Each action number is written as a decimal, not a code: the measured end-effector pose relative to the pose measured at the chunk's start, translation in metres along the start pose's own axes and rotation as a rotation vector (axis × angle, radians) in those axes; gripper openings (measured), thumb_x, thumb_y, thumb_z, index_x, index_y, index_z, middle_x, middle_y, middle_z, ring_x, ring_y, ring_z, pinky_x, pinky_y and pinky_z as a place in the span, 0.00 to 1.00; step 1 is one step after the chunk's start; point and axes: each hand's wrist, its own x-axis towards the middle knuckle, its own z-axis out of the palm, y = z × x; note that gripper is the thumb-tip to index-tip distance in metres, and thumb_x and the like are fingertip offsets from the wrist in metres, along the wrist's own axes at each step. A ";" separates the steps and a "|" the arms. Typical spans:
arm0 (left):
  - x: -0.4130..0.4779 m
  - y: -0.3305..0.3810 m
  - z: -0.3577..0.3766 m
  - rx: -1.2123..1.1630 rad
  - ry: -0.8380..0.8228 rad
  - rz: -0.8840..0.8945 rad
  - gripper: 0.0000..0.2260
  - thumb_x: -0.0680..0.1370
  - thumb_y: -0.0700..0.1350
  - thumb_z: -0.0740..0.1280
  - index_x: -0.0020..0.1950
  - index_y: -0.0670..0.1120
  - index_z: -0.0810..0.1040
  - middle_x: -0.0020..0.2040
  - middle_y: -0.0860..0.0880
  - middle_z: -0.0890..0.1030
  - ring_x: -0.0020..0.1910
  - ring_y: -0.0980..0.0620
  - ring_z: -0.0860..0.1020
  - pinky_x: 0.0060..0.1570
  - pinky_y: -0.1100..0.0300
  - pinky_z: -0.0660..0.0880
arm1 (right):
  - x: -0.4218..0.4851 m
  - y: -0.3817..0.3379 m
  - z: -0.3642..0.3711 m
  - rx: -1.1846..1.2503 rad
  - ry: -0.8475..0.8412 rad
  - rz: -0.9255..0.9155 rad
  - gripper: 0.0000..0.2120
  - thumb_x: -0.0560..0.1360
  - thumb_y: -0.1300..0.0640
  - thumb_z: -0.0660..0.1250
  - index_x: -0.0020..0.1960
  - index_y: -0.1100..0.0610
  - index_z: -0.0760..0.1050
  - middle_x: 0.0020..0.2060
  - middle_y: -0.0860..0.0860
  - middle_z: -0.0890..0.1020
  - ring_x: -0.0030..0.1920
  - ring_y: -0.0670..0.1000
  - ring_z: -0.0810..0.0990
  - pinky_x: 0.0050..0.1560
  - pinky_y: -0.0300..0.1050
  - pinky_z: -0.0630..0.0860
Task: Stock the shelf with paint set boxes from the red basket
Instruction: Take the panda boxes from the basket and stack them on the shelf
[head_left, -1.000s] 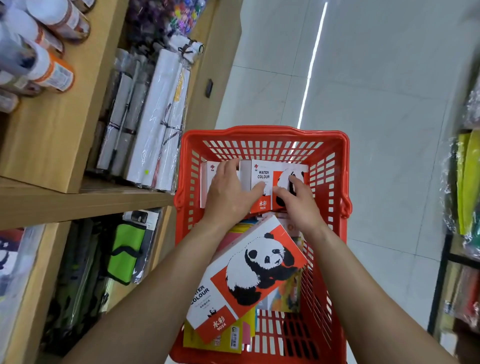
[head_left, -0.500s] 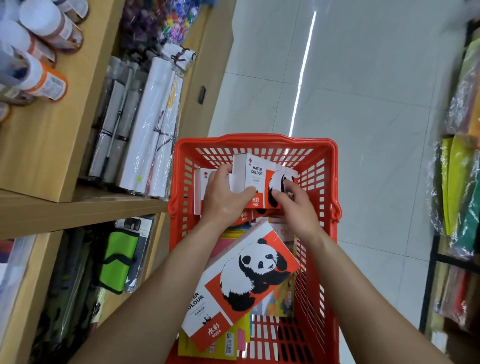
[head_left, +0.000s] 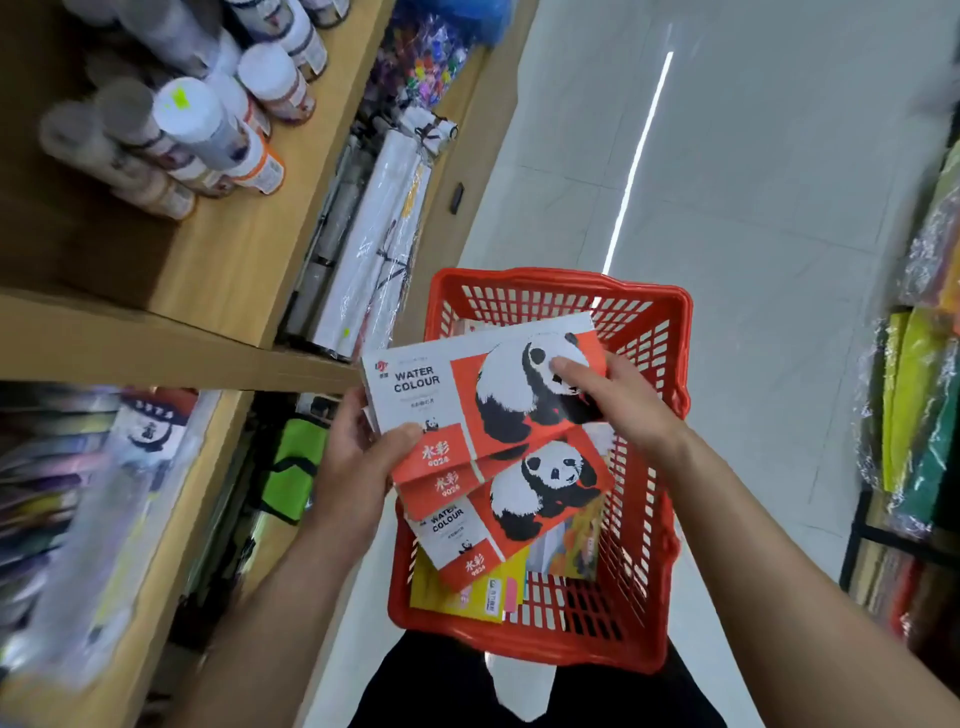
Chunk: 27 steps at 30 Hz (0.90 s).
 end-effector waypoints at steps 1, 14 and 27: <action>-0.010 -0.010 -0.006 -0.025 -0.006 -0.028 0.22 0.65 0.47 0.74 0.57 0.63 0.81 0.56 0.50 0.87 0.52 0.51 0.86 0.41 0.60 0.81 | -0.006 0.000 0.003 -0.021 -0.032 0.003 0.12 0.81 0.48 0.69 0.63 0.50 0.82 0.55 0.47 0.89 0.54 0.50 0.89 0.59 0.49 0.82; -0.076 -0.074 -0.004 0.400 0.061 -0.177 0.39 0.68 0.50 0.76 0.71 0.66 0.57 0.60 0.50 0.79 0.53 0.56 0.82 0.44 0.61 0.82 | -0.047 0.043 0.014 -0.186 0.080 -0.051 0.14 0.72 0.50 0.81 0.54 0.39 0.82 0.47 0.35 0.88 0.46 0.38 0.87 0.41 0.30 0.79; -0.025 -0.029 0.035 1.198 -0.188 0.097 0.33 0.65 0.75 0.64 0.68 0.67 0.67 0.60 0.62 0.81 0.51 0.58 0.80 0.47 0.55 0.78 | -0.055 0.034 0.000 -0.587 0.234 -0.108 0.15 0.69 0.29 0.68 0.50 0.35 0.82 0.50 0.36 0.80 0.50 0.40 0.79 0.45 0.41 0.72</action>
